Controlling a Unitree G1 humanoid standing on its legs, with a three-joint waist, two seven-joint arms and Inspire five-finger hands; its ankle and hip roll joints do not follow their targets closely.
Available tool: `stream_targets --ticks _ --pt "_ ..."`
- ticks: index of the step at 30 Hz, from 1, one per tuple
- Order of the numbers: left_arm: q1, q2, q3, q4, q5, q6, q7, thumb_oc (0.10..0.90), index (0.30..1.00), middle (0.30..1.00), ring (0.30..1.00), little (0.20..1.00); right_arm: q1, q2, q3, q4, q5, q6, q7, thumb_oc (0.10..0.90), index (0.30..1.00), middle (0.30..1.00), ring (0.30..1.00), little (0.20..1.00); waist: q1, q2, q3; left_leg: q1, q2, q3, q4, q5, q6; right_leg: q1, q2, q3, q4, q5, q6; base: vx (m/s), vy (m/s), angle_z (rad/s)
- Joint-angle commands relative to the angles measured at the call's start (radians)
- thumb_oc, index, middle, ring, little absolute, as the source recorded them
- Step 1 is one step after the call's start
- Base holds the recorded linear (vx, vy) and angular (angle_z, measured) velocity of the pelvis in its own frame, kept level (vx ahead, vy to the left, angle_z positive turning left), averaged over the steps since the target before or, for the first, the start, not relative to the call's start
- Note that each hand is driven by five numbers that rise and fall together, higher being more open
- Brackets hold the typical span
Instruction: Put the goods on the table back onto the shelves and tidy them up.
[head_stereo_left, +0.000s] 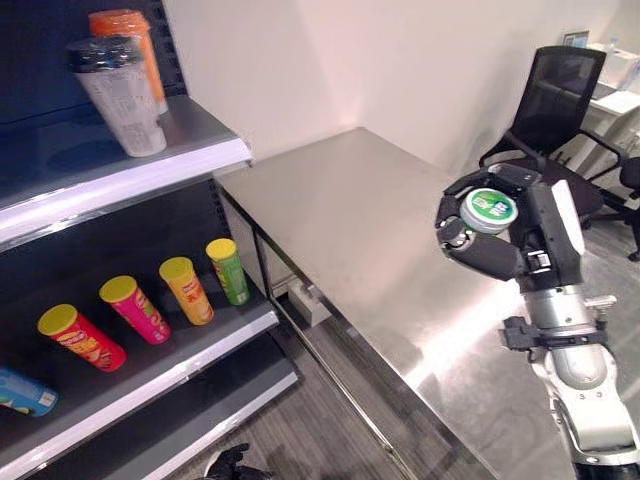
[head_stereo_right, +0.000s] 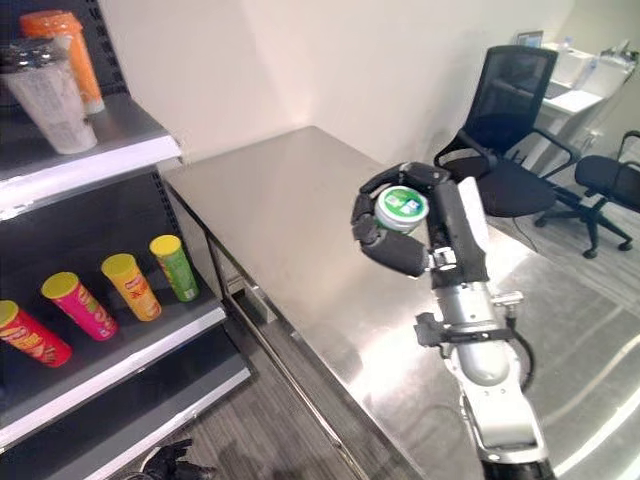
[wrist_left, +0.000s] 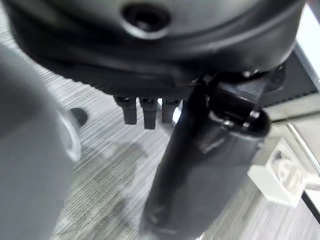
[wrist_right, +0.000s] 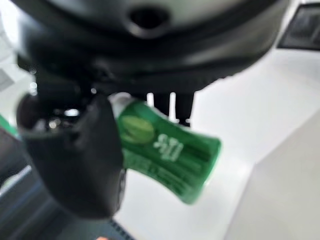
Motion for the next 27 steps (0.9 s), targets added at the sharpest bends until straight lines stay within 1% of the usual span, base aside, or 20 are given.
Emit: stream_targets --ticks 1,3,5,7,8,10,11,12,13,14,15,16,17,18,21,23,24,25,26,27 --pt "0.005 -0.013 -0.046 0.016 0.087 -0.02 -0.006 0.8 0.9 0.9 0.9 0.9 -0.093 -0.008 -0.071 -0.084 -0.022 -0.064 -0.036 0.4 0.3 0.3 0.3 0.3 -0.037 0.003 -0.049 0.208 0.185 -0.018 -0.005 0.013 -0.188 -0.025 -0.079 0.012 -0.245 0.198 0.055 -0.07 0.453 0.51" --pt "0.0 -0.015 -0.074 0.009 0.107 -0.017 -0.012 0.8 0.9 0.9 0.9 0.9 -0.09 -0.009 -0.083 -0.087 -0.031 -0.066 -0.048 0.4 0.3 0.3 0.3 0.3 -0.045 0.01 -0.047 0.201 0.179 -0.032 -0.015 -0.001 -0.192 -0.028 -0.09 0.007 -0.239 0.197 0.065 -0.03 0.334 0.88" --pt "-0.015 -0.026 -0.123 0.003 0.154 -0.025 -0.012 0.8 0.9 0.9 0.9 0.9 -0.089 0.019 -0.097 -0.097 -0.032 -0.069 -0.045 0.4 0.3 0.3 0.3 0.3 -0.058 0.007 -0.044 0.222 0.142 -0.009 -0.067 -0.09 -0.195 -0.047 -0.131 0.015 -0.229 0.232 0.089 -0.03 0.411 0.74" --pt "-0.046 -0.026 -0.183 -0.017 0.204 -0.033 -0.014 0.8 0.9 0.9 0.9 0.9 -0.08 0.059 -0.13 -0.113 -0.048 -0.068 -0.055 0.4 0.3 0.3 0.3 0.3 -0.069 0.0 -0.032 0.211 0.088 -0.005 -0.126 -0.165 -0.192 -0.057 -0.178 0.01 -0.247 0.285 0.118 -0.11 0.523 0.45" --pt "-0.054 -0.017 -0.21 -0.037 0.228 -0.041 -0.014 0.8 0.9 0.9 0.9 0.9 -0.072 0.096 -0.159 -0.116 -0.053 -0.068 -0.061 0.4 0.3 0.3 0.3 0.3 -0.079 -0.003 -0.02 0.187 0.04 -0.007 -0.135 -0.208 -0.189 -0.064 -0.216 0.005 -0.278 0.38 0.136 -0.14 0.546 0.47" --pt "-0.06 0.001 -0.206 -0.042 0.227 -0.042 -0.01 0.8 0.9 0.9 0.9 0.9 -0.065 0.125 -0.173 -0.125 -0.056 -0.065 -0.057 0.4 0.3 0.3 0.3 0.3 -0.079 -0.008 -0.011 0.162 -0.01 -0.015 -0.135 -0.236 -0.181 -0.073 -0.25 -0.001 -0.332 0.475 0.148 -0.11 0.411 0.34" --pt "-0.061 0.002 -0.206 -0.042 0.227 -0.042 -0.01 0.8 0.9 0.9 0.9 0.9 -0.065 0.126 -0.173 -0.126 -0.056 -0.064 -0.057 0.4 0.3 0.3 0.3 0.3 -0.079 -0.01 -0.012 0.161 -0.013 -0.016 -0.135 -0.236 -0.179 -0.071 -0.252 -0.002 -0.337 0.478 0.15 -0.08 0.223 0.4" --pt "-0.061 0.007 -0.2 -0.039 0.217 -0.043 -0.008 0.8 0.9 0.9 0.9 0.9 -0.068 0.134 -0.173 -0.124 -0.058 -0.063 -0.059 0.4 0.3 0.3 0.3 0.3 -0.079 -0.012 -0.006 0.153 -0.029 -0.016 -0.135 -0.242 -0.177 -0.084 -0.265 -0.012 -0.353 0.538 0.153 -0.09 0.192 0.27" --pt "-0.059 0.014 -0.193 -0.033 0.201 -0.041 -0.003 0.8 0.9 0.9 0.9 0.9 -0.082 0.145 -0.155 -0.118 -0.055 -0.06 -0.06 0.4 0.3 0.3 0.3 0.3 -0.076 -0.008 0.006 0.152 -0.041 -0.005 -0.135 -0.246 -0.175 -0.093 -0.272 -0.046 -0.376 0.578 0.157 -0.1 0.188 -0.01" --pt "-0.06 0.015 -0.193 -0.033 0.201 -0.041 -0.003 0.8 0.9 0.9 0.9 0.9 -0.083 0.145 -0.155 -0.117 -0.055 -0.06 -0.06 0.4 0.3 0.3 0.3 0.3 -0.077 -0.01 0.004 0.148 -0.044 -0.006 -0.135 -0.244 -0.174 -0.096 -0.274 -0.046 -0.377 0.581 0.157 -0.19 0.505 -0.34" --pt "-0.07 0.028 -0.189 -0.034 0.186 -0.041 0.006 0.8 0.9 0.9 0.9 0.9 -0.062 0.162 -0.142 -0.13 -0.054 -0.049 -0.028 0.4 0.3 0.3 0.3 0.3 -0.099 0.002 0.021 0.122 -0.077 -0.023 -0.135 -0.245 -0.149 -0.1 -0.196 0.012 -0.346 0.464 0.135 -0.15 0.542 -0.32" --pt "-0.071 0.025 -0.188 -0.039 0.184 -0.045 0.003 0.8 0.9 0.9 0.9 0.9 -0.048 0.16 -0.154 -0.137 -0.055 -0.049 -0.02 0.4 0.3 0.3 0.3 0.3 -0.103 0.009 0.02 0.114 -0.093 -0.036 -0.135 -0.243 -0.137 -0.097 -0.147 0.067 -0.312 0.399 0.124 -0.15 0.541 -0.21" --pt "-0.071 0.026 -0.188 -0.039 0.184 -0.045 0.003 0.8 0.9 0.9 0.9 0.9 -0.048 0.16 -0.154 -0.138 -0.055 -0.048 -0.02 0.4 0.3 0.3 0.3 0.3 -0.102 0.009 0.017 0.111 -0.094 -0.035 -0.135 -0.241 -0.136 -0.103 -0.148 0.069 -0.31 0.399 0.124 -0.05 0.291 0.39" --pt "-0.067 0.024 -0.187 -0.041 0.18 -0.048 -0.001 0.8 0.9 0.9 0.9 0.9 -0.033 0.151 -0.166 -0.141 -0.05 -0.054 -0.019 0.4 0.3 0.3 0.3 0.3 -0.103 0.017 0.018 0.104 -0.108 -0.049 -0.135 -0.238 -0.125 -0.085 -0.098 0.097 -0.273 0.335 0.112 -0.07 0.249 0.35" --pt "-0.057 0.012 -0.2 -0.026 0.163 -0.046 -0.017 0.8 0.9 0.9 0.9 0.9 -0.017 0.141 -0.173 -0.153 -0.043 -0.061 -0.016 0.4 0.3 0.3 0.3 0.3 -0.101 0.026 -0.005 0.069 -0.139 -0.054 -0.135 -0.217 -0.113 -0.045 0.004 0.068 -0.18 0.222 0.081 -0.1 0.276 0.27" --pt "-0.061 0.007 -0.219 -0.016 0.154 -0.045 -0.027 0.8 0.9 0.9 0.9 0.9 -0.016 0.134 -0.166 -0.166 -0.046 -0.066 -0.013 0.4 0.3 0.3 0.3 0.3 -0.1 0.015 -0.02 0.053 -0.164 -0.059 -0.135 -0.211 -0.111 -0.044 0.067 0.084 -0.148 0.203 0.069 -0.08 0.157 0.16" --pt "-0.062 0.004 -0.229 -0.016 0.152 -0.044 -0.034 0.8 0.9 0.9 0.9 0.9 -0.014 0.13 -0.163 -0.17 -0.045 -0.069 -0.015 0.4 0.3 0.3 0.3 0.3 -0.098 0.005 -0.027 0.049 -0.181 -0.06 -0.135 -0.21 -0.111 -0.035 0.085 0.087 -0.169 0.205 0.059 -0.06 0.092 -0.03" --pt "-0.063 0.001 -0.241 -0.024 0.159 -0.042 -0.038 0.8 0.9 0.9 0.9 0.9 -0.006 0.128 -0.167 -0.174 -0.051 -0.068 -0.017 0.4 0.3 0.3 0.3 0.3 -0.092 -0.004 -0.033 0.048 -0.196 -0.064 -0.135 -0.213 -0.108 -0.018 0.092 0.08 -0.203 0.199 0.043 0.01 0.029 0.05" --pt "-0.052 -0.009 -0.228 -0.025 0.153 -0.042 -0.04 0.8 0.9 0.9 0.9 0.9 -0.002 0.131 -0.172 -0.175 -0.063 -0.067 -0.021 0.4 0.3 0.3 0.3 0.3 -0.091 -0.019 -0.04 0.062 -0.202 -0.086 -0.135 -0.22 -0.109 -0.016 0.103 0.132 -0.269 0.222 0.035 0.03 0.003 0.09" --pt "-0.052 -0.009 -0.228 -0.025 0.153 -0.042 -0.04 0.8 0.9 0.9 0.9 0.9 -0.002 0.131 -0.172 -0.175 -0.064 -0.068 -0.021 0.4 0.3 0.3 0.3 0.3 -0.09 -0.019 -0.038 0.064 -0.201 -0.085 -0.135 -0.221 -0.109 -0.013 0.103 0.133 -0.27 0.222 0.035 0.07 -0.01 0.15"
